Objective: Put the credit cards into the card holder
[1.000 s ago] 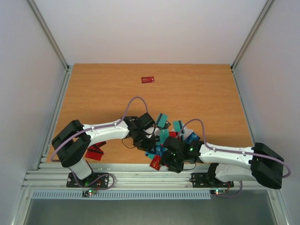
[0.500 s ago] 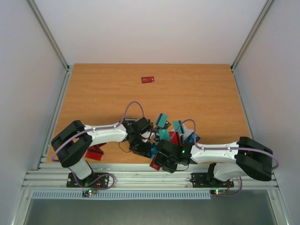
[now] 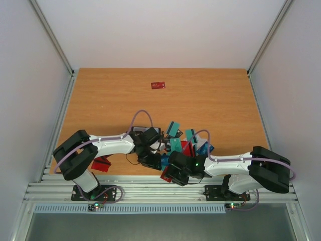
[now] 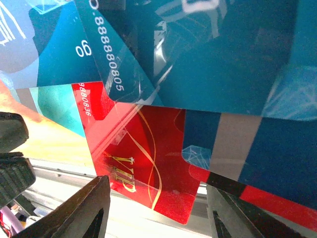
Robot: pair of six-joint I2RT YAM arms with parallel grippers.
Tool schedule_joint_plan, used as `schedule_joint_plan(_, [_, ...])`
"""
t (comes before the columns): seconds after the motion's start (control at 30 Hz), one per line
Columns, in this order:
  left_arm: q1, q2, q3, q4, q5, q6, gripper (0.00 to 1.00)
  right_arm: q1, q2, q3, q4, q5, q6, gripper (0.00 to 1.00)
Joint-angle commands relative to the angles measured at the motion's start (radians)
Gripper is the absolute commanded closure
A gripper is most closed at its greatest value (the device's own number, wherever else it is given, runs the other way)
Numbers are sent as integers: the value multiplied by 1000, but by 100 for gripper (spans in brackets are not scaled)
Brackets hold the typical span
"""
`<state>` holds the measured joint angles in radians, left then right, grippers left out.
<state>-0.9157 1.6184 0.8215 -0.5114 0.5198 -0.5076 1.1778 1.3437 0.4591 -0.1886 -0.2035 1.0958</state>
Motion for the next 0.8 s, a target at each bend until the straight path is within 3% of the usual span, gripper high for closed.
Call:
schedule_joint_plan(0.0, [1, 15, -29, 81, 34, -19, 70, 8, 27, -59, 70, 39, 21, 46])
schedule_joint_plan(0.47, [-12, 78, -76, 162, 80, -38, 71, 6, 4, -105, 114, 49, 33, 67])
schedule_joint_plan(0.77, [-14, 74, -81, 170, 73, -47, 71, 6, -57, -86, 39, 59, 21, 74])
